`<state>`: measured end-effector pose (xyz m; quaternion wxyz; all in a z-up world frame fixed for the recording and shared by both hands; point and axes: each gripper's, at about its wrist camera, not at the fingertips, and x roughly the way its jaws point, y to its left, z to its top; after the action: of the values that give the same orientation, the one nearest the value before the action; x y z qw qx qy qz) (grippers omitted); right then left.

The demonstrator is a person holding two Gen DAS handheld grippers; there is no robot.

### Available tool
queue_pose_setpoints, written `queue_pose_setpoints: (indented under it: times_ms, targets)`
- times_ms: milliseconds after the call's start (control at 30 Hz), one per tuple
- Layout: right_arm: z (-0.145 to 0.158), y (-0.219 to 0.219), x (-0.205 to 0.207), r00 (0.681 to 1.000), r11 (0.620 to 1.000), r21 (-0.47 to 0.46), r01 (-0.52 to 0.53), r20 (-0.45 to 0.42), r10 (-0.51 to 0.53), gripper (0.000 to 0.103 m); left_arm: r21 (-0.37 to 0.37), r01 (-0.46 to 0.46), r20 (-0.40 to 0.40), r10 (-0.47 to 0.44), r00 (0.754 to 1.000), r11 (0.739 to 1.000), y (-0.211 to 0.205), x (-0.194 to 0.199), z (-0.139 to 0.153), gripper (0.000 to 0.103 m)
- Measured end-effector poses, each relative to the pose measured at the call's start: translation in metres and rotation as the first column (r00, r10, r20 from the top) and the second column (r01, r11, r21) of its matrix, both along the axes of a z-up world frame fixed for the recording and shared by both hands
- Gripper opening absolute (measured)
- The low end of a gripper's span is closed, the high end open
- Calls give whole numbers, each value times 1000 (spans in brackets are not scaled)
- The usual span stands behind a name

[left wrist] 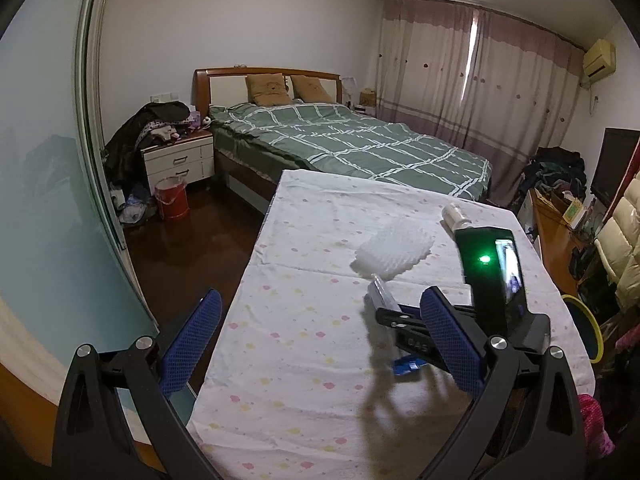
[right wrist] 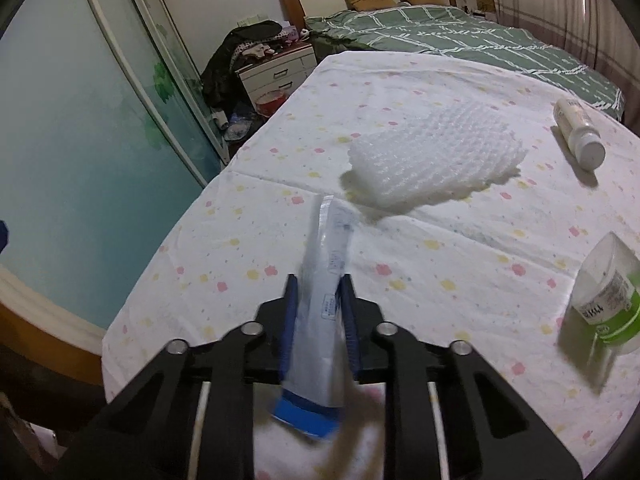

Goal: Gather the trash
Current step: 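Carry the toothpaste tube toward the yellow bin with the right gripper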

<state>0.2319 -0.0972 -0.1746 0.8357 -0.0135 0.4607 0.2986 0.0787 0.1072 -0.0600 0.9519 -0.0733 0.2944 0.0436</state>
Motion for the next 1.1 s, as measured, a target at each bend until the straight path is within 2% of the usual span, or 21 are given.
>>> queue_pose_setpoints:
  times_ms: [167, 333, 467, 567, 700, 800, 933, 1100]
  targets:
    - [16, -30, -16, 1000, 999, 53, 3, 23, -4, 17, 5, 16, -10, -16, 1000, 1000, -7, 3, -3, 98]
    - [35, -78, -40, 998, 995, 99, 18, 60, -24, 17, 7, 47, -34, -46, 998, 999, -20, 11, -9, 98]
    - [51, -129, -53, 990, 988, 132, 82, 102, -96, 17, 12, 89, -57, -88, 994, 996, -38, 22, -17, 98]
    - [64, -179, -59, 971, 975, 143, 172, 140, -192, 17, 18, 136, -78, -134, 988, 991, -58, 31, -23, 98]
    - [73, -255, -61, 913, 931, 118, 345, 189, -362, 17, 29, 192, -100, -188, 977, 981, -85, 44, -30, 98]
    - [68, -321, -62, 844, 865, 90, 493, 193, -501, 17, 32, 243, -115, -238, 965, 970, -110, 54, -35, 98]
    - [53, -390, -63, 760, 777, 48, 628, 180, -625, 17, 45, 318, -135, -310, 941, 947, -149, 70, -43, 98]
    - [25, -458, -61, 679, 687, 4, 727, 147, -719, 17, 41, 395, -160, -385, 909, 918, -193, 89, -51, 98]
